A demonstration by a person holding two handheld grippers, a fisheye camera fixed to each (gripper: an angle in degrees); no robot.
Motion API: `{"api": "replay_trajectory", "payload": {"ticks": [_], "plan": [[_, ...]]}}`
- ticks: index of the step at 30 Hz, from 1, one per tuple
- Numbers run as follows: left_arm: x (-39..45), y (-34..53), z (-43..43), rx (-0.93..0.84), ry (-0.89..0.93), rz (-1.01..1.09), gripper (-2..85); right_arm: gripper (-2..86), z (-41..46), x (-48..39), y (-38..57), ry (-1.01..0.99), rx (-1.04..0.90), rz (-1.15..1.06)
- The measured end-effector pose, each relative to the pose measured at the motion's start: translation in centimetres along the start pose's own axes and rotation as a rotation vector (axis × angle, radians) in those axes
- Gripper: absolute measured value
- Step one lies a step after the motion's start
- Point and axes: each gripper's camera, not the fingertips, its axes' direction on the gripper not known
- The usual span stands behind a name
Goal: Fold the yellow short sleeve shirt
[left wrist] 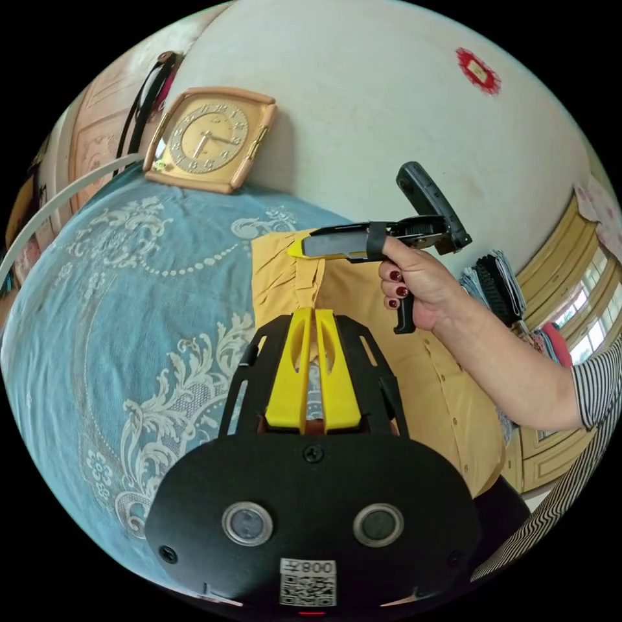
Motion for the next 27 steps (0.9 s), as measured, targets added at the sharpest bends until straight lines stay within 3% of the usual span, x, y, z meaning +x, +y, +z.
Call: {"api": "replay_trajectory", "payload": {"ticks": [9,14,27], "plan": [[10.4,-2.2,3.5,-0.084,0.157,0.24,0.8,0.8,-9.1,6.0,10.1,0.061,0.075,0.098],[14.9,-2.2,7.3,-0.222,0.165,0.301,0.9,0.7,-8.6,10.1,14.7,0.062,0.048,0.214],[20.5,-3.8,11.0,-0.354,0.112,0.359,1.4,0.8,-6.0,14.4,20.3,0.056,0.031,0.278]]}}
